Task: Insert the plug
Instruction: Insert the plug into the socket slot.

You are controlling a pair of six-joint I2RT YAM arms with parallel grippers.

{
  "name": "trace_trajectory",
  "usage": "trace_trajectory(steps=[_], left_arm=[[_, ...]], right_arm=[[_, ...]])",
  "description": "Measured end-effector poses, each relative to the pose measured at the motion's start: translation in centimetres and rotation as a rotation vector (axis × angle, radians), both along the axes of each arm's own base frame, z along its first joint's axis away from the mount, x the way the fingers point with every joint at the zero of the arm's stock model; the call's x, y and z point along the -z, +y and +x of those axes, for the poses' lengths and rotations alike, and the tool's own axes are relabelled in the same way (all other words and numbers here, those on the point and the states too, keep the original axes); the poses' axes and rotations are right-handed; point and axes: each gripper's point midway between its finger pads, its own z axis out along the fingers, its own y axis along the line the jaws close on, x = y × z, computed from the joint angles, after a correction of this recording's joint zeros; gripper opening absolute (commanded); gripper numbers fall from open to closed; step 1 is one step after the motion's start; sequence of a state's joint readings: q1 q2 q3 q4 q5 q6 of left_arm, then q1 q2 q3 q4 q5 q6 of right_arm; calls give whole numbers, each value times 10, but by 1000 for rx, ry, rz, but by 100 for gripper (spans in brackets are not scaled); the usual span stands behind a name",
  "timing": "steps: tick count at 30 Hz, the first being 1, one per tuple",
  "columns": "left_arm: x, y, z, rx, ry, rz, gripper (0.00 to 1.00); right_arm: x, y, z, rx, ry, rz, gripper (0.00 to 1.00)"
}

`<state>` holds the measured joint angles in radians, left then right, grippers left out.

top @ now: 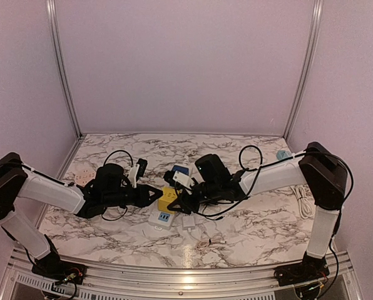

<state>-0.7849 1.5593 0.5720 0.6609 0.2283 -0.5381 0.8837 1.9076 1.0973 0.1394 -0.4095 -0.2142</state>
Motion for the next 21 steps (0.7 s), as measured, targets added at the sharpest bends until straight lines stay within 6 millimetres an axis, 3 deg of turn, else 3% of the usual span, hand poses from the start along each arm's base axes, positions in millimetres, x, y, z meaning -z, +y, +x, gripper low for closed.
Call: trace_trajectory(steps=[13,21], left_arm=[[6,-3,-3,2,5,-1,7],[10,-4,6,-53,-15,-37,4]], right_arm=[[8,2,-3,-4,-17,-23,0],[13,3,-4,-6,-31,-12,0]])
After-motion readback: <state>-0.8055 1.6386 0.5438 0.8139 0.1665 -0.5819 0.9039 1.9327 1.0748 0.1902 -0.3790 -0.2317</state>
